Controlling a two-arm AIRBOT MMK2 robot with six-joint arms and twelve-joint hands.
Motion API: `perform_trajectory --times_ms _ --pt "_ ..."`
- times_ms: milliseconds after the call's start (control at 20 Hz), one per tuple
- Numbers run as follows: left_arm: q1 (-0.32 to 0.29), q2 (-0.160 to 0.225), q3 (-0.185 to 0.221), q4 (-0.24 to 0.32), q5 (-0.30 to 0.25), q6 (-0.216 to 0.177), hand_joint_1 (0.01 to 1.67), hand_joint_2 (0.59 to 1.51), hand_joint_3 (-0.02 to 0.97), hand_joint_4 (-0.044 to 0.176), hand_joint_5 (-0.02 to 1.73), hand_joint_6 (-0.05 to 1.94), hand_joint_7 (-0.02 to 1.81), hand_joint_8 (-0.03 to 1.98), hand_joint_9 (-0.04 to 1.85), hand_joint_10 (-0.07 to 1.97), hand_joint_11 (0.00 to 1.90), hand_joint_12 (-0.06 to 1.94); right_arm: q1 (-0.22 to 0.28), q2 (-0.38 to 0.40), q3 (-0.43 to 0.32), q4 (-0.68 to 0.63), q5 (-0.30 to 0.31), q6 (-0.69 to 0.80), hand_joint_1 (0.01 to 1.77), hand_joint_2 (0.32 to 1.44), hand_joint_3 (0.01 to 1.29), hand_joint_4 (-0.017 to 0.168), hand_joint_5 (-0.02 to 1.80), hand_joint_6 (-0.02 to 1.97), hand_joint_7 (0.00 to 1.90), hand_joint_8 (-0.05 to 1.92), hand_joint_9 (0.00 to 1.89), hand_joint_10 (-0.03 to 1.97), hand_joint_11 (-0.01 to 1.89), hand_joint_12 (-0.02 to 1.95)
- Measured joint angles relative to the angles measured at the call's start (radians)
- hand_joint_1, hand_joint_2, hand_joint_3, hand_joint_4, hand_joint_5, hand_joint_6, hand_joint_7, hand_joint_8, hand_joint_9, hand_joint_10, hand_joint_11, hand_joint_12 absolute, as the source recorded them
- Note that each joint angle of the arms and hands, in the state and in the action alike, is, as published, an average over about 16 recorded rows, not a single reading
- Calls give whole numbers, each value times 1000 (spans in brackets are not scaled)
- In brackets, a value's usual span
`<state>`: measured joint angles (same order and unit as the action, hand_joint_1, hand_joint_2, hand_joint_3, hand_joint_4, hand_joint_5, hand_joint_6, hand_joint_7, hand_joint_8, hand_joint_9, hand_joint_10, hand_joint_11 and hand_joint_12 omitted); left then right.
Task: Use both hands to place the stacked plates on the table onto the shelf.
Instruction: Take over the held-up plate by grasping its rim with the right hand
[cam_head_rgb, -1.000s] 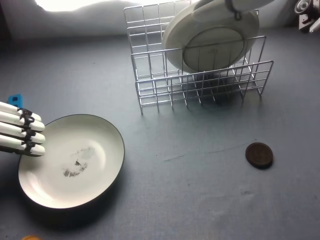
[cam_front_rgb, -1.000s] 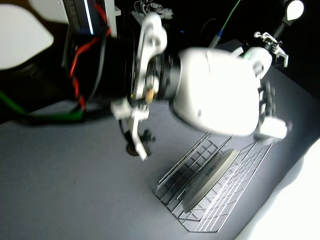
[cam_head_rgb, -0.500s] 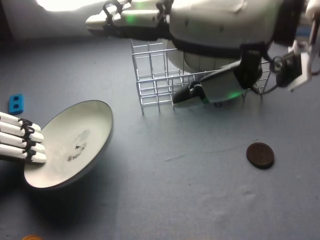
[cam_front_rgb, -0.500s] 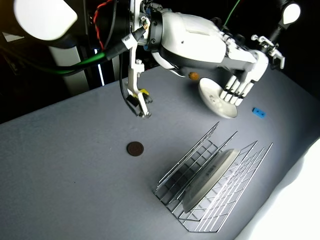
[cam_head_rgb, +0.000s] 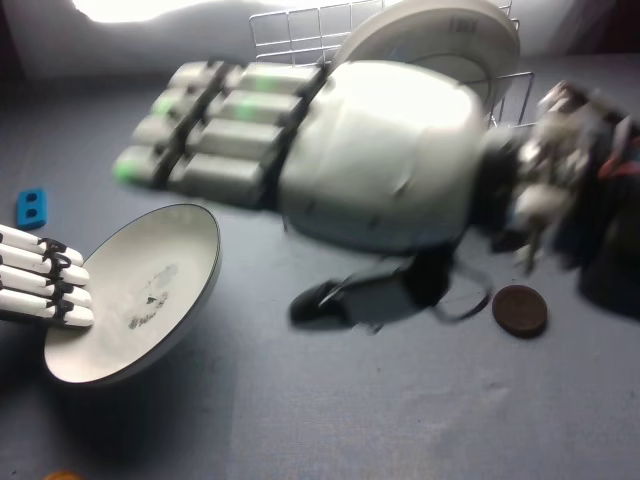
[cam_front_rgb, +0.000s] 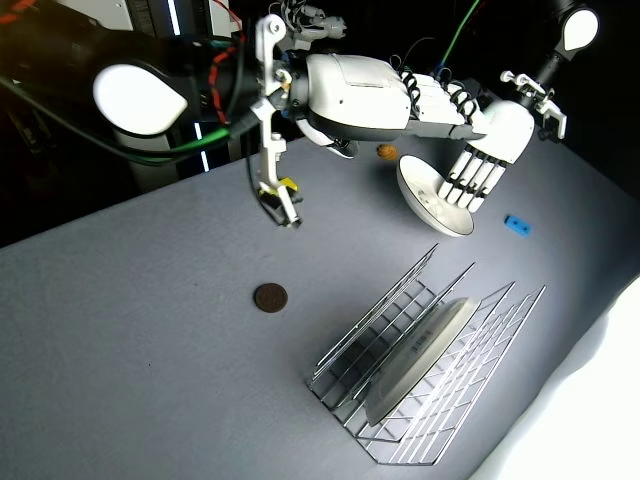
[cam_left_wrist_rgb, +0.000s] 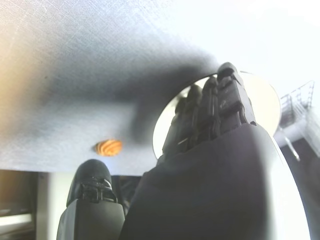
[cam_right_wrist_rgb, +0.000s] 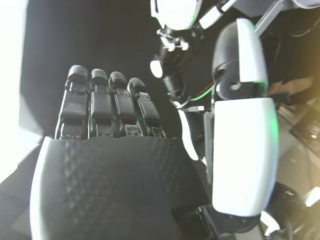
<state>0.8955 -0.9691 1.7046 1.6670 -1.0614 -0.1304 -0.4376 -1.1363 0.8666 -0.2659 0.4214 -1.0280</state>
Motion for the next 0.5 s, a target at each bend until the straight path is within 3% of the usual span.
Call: perform_trajectory --times_ms 500 --pt "0 -1 0 0 1 -1 13 1097 16 -8 -11 -16 0 -7 -21 -25 15 6 -82 -266 165 63 -20 -179 941 1014 13 2 12 25 12 15 21 12 27 92"
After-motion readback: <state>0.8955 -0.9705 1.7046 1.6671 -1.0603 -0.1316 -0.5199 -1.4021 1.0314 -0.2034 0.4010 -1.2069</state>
